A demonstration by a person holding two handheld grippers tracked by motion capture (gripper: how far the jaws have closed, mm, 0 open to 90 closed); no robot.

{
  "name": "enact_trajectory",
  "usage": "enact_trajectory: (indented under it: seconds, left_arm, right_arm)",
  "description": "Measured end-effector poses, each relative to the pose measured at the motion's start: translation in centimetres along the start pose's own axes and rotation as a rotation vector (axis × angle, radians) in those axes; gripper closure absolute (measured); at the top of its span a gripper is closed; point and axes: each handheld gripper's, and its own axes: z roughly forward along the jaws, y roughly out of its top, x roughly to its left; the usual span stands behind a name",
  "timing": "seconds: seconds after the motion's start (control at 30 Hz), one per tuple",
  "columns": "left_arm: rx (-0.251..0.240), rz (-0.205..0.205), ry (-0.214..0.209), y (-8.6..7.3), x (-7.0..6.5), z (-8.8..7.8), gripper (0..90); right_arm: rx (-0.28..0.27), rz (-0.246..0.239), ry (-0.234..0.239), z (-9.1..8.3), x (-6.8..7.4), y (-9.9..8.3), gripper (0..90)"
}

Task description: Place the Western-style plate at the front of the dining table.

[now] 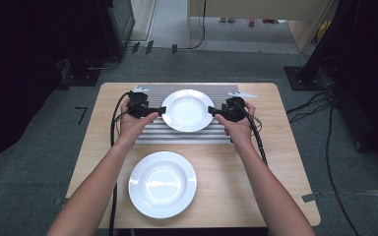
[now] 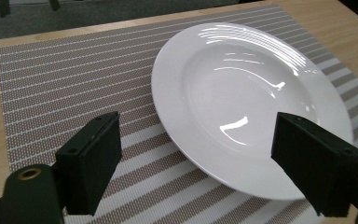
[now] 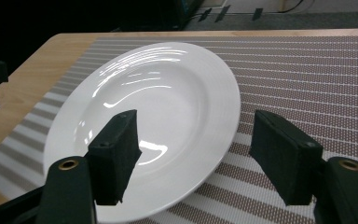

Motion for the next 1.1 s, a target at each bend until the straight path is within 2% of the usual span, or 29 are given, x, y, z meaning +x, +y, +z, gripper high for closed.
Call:
enact_trajectory:
  seconds: [0.03, 0.1, 0.2, 0.37, 0.47, 0.6, 0.7, 0.77, 0.83, 0.9, 1.1]
  left_arm:
    - [-0.008, 0.001, -0.003, -0.1, -0.1, -0.5, 14.3]
    - [-0.006, 0.019, 0.011, -0.4, -0.4, -1.6, 14.2]
    - [-0.024, 0.046, 0.043, -1.0, -0.6, -3.2, 13.6]
    - [-0.038, 0.043, 0.029, -2.5, -0.5, -5.5, 11.7]
    - [-0.042, 0.069, 0.077, -4.0, -0.4, -6.6, 11.4]
    - [-0.062, 0.047, 0.081, -5.7, 0.2, -8.3, 11.0]
    - [-0.07, 0.051, 0.084, -6.9, 0.4, -9.5, 10.9]
    - [-0.075, 0.047, 0.08, -7.7, 0.4, -10.2, 10.6]
    - [-0.095, 0.027, 0.052, -8.4, 0.5, -11.0, 10.5]
    - [-0.118, -0.002, 0.051, -9.4, 0.6, -11.9, 10.5]
    - [-0.145, -0.002, 0.053, -11.9, 0.1, -13.8, 10.5]
  right_arm:
    - [0.005, -0.026, 0.013, -0.5, 0.2, -0.1, 28.6]
    - [0.013, -0.056, 0.005, -1.2, 0.4, -0.2, 28.3]
    - [0.026, -0.062, 0.013, -2.3, 0.7, -0.5, 28.2]
    - [0.034, -0.12, -0.012, -4.2, 1.1, -1.2, 28.0]
    - [0.014, -0.131, 0.001, -5.4, 1.0, -1.5, 27.5]
    - [-0.004, -0.168, -0.012, -7.5, 0.5, -2.4, 27.4]
    - [-0.008, -0.194, -0.018, -8.9, 0.3, -3.1, 27.4]
    - [-0.017, -0.193, -0.018, -10.0, 0.0, -3.6, 27.4]
    - [-0.026, -0.19, -0.018, -11.0, -0.3, -4.1, 27.4]
    - [-0.033, -0.183, -0.017, -11.9, -0.8, -4.8, 27.0]
    - [-0.043, -0.154, -0.033, -14.3, -2.7, -7.0, 26.3]
